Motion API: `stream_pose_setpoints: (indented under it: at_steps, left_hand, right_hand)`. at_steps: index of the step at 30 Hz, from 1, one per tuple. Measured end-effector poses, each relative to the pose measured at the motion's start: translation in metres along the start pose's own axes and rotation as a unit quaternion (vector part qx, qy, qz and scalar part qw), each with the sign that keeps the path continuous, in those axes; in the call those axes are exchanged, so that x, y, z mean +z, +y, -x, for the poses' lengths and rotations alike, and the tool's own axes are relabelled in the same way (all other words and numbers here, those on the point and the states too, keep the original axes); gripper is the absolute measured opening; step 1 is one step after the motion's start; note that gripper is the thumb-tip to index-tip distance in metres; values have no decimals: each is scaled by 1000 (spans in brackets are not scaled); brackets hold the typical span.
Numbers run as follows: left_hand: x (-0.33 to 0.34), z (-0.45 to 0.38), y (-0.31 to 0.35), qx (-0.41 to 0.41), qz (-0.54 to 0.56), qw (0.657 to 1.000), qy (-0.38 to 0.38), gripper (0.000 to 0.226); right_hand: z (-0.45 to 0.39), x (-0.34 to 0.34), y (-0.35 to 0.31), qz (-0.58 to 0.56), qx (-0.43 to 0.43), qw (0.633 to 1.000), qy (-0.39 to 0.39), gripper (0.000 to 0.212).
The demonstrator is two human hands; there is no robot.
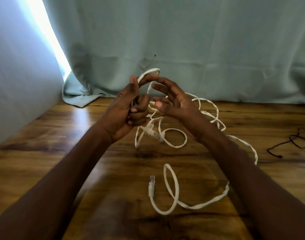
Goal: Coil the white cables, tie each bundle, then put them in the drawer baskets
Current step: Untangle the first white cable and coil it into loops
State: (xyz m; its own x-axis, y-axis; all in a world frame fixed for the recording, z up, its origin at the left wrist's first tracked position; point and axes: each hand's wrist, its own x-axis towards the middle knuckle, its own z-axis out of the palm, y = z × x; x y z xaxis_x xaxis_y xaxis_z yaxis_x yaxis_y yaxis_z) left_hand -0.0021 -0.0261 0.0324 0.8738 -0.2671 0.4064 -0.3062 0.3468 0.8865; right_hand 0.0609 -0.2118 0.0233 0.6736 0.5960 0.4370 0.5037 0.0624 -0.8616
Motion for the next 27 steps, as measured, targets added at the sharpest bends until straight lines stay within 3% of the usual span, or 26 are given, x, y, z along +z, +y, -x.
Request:
stream_pose_setpoints:
  at_steps: [2, 4, 7, 9, 12, 15, 18, 23, 27]
  left_hand:
    - [1, 0, -1, -27, -10, 999, -25, 58]
    - [5, 1, -1, -48, -10, 998, -49, 54]
    - [9, 1, 0, -53, 29, 997, -55, 48]
    - [3, 1, 1, -40, 102, 992, -62, 43]
    - [-13, 0, 4, -19, 209, 975, -74, 40]
    - [-22, 1, 7, 22, 284, 956, -72, 37]
    - [-20, -1, 3, 60, 246, 967, -17, 45]
    - [-14, -5, -8, 96, 156, 981, 57, 44]
    - [-25, -7, -12, 78, 146, 983, 77, 43]
  right_hand:
    - [-3, 6, 5, 54, -29, 998, 21, 70]
    - [-4, 12, 11, 24, -33, 996, 75, 58]
    - [-6, 14, 10, -15, -51, 974, 221, 32]
    - [-7, 6, 5, -30, -49, 948, 313, 27]
    - [-7, -20, 3, 124, -91, 905, 396, 17]
    - [-3, -40, 11, 314, -104, 877, 348, 20]
    - [-2, -49, 23, 421, -81, 852, 301, 30]
    - [-3, -26, 21, 341, -111, 912, 200, 18]
    - [-4, -4, 23, 415, -108, 900, 82, 28]
